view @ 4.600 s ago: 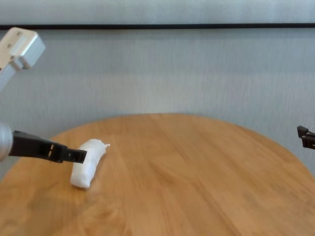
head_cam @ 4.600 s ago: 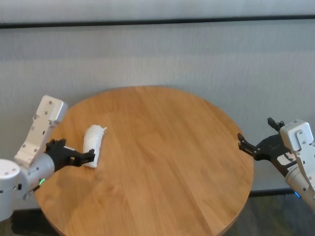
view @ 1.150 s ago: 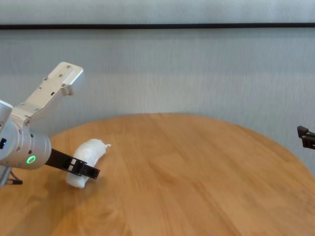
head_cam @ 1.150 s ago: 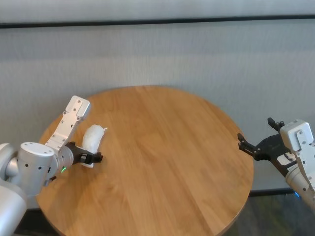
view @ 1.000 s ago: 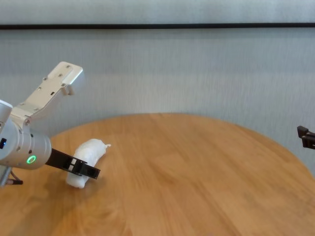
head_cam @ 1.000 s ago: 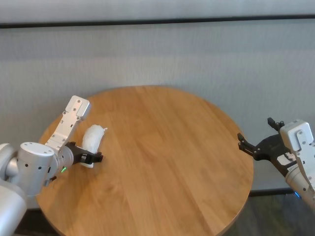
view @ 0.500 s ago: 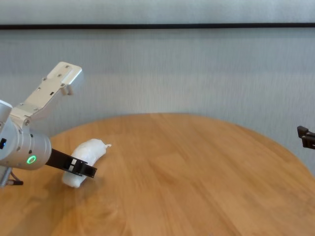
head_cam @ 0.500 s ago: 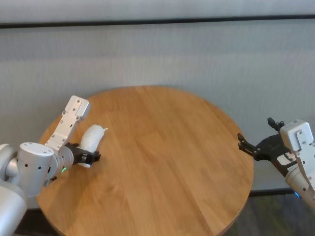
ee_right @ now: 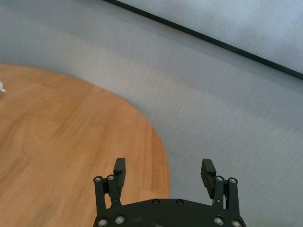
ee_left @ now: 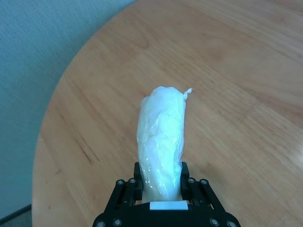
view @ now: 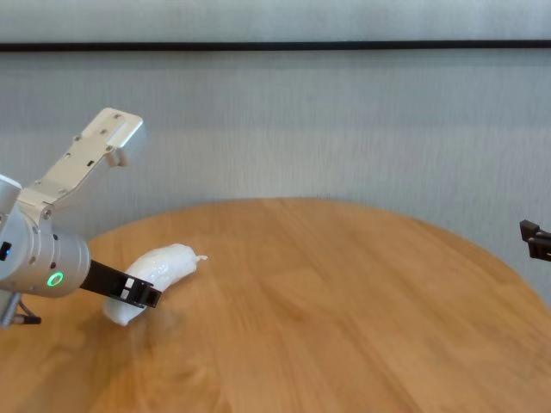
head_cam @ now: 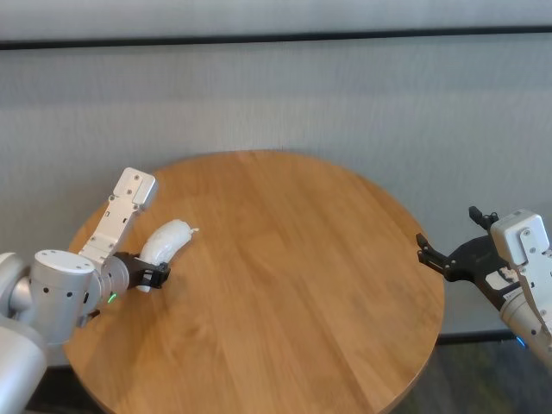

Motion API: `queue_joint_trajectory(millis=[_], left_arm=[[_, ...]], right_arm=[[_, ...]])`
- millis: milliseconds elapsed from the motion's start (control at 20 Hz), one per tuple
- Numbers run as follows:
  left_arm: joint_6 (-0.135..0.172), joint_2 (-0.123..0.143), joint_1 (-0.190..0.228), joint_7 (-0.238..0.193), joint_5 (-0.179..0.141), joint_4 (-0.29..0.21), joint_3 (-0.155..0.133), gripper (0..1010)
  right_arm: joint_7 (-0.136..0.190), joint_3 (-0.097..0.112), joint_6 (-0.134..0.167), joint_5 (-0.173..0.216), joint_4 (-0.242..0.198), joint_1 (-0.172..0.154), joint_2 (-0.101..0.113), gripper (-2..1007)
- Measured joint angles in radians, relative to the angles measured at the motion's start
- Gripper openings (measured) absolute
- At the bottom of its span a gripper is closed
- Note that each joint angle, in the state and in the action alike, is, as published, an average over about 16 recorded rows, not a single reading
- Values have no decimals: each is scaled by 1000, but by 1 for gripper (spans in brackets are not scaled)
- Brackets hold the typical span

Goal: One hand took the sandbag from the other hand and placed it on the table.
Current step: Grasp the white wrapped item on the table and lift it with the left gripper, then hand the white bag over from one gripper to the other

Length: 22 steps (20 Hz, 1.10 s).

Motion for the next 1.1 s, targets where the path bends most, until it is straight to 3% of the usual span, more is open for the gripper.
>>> queue_joint_trajectory(millis=[450, 1100], left_arm=[[1, -1, 1, 0, -1, -1, -1, 406], [1, -1, 1, 0, -2, -1, -2, 379]], right_arm=[[0, 0, 0, 0, 0, 0, 0, 1001], [0, 0, 0, 0, 0, 0, 0, 1001]])
